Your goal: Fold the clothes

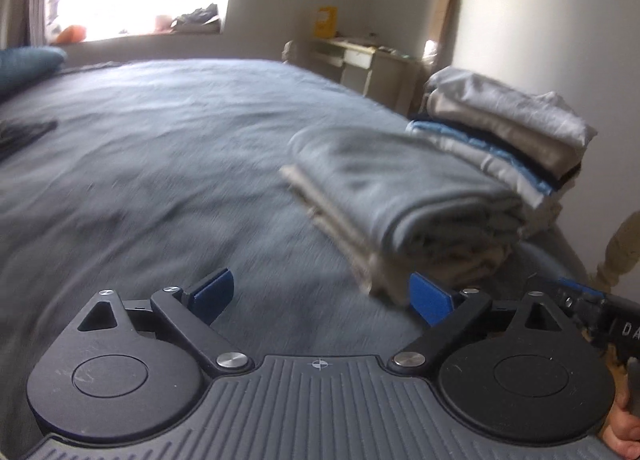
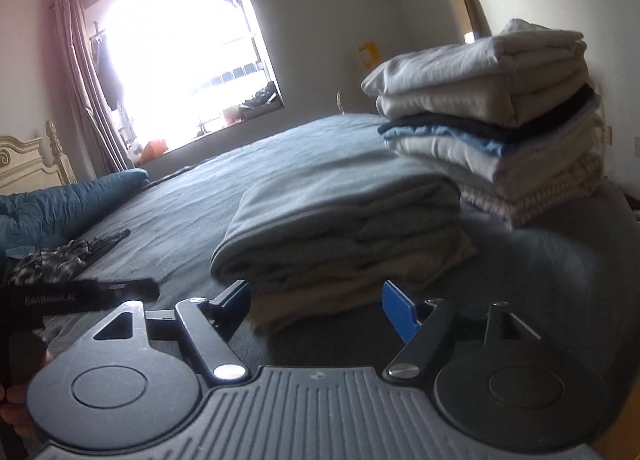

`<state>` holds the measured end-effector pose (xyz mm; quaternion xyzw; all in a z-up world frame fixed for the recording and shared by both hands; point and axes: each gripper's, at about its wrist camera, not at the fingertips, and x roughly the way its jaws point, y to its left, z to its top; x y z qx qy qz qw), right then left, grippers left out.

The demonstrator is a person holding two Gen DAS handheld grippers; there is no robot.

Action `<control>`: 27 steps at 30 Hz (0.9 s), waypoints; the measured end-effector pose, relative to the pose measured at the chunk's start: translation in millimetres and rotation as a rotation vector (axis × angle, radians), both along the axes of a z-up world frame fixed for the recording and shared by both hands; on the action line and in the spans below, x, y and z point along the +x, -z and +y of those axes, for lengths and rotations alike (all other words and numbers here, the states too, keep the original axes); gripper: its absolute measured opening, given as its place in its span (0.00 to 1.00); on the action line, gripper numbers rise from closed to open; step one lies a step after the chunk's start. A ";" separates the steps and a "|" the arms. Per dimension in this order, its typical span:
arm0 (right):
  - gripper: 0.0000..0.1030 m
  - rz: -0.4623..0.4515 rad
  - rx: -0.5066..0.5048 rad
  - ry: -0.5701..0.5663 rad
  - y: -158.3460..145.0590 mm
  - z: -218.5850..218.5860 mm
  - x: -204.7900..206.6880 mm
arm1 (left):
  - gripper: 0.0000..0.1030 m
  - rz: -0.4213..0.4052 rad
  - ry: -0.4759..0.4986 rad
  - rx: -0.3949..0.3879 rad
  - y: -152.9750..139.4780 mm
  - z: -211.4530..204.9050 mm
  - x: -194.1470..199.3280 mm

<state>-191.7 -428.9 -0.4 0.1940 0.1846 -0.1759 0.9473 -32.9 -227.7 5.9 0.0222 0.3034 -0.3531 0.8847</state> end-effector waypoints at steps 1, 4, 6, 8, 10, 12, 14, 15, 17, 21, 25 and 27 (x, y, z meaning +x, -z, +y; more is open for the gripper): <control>0.76 0.011 0.003 0.006 1.7 4.8 -2.3 | 0.93 0.012 -0.010 0.007 4.1 6.6 -4.1; 0.78 0.058 0.008 0.030 6.1 16.4 -7.1 | 0.93 0.044 -0.040 0.016 14.8 19.6 -14.5; 0.81 0.079 0.005 0.049 6.7 22.8 -10.4 | 0.93 0.065 -0.054 0.012 18.9 25.6 -19.2; 0.86 0.095 0.003 0.068 6.5 28.7 -13.6 | 0.94 0.081 -0.060 0.012 21.0 29.5 -22.8; 0.93 0.101 -0.003 0.084 5.4 33.6 -16.1 | 0.95 0.076 -0.058 0.019 21.8 30.2 -28.6; 0.95 0.108 -0.017 0.094 4.1 38.4 -17.6 | 0.96 0.057 -0.055 0.017 20.4 30.0 -33.3; 0.97 0.117 -0.033 0.102 2.6 42.9 -18.4 | 0.98 0.048 -0.049 0.013 19.3 28.6 -37.2; 0.98 0.124 -0.040 0.103 2.1 44.6 -18.4 | 0.98 0.047 -0.045 0.011 18.9 27.5 -39.0; 0.99 0.137 -0.056 0.103 1.1 48.4 -18.3 | 1.00 0.045 -0.035 0.011 18.4 24.2 -42.6; 1.00 0.154 -0.082 0.102 1.1 53.5 -16.4 | 1.00 0.037 -0.027 0.030 19.6 17.3 -47.1; 1.00 0.163 -0.094 0.114 2.5 54.5 -13.8 | 1.00 0.039 -0.046 0.049 21.9 11.8 -48.0; 1.00 0.173 -0.094 0.122 4.0 53.9 -12.2 | 1.00 0.046 -0.057 0.054 23.5 10.7 -46.8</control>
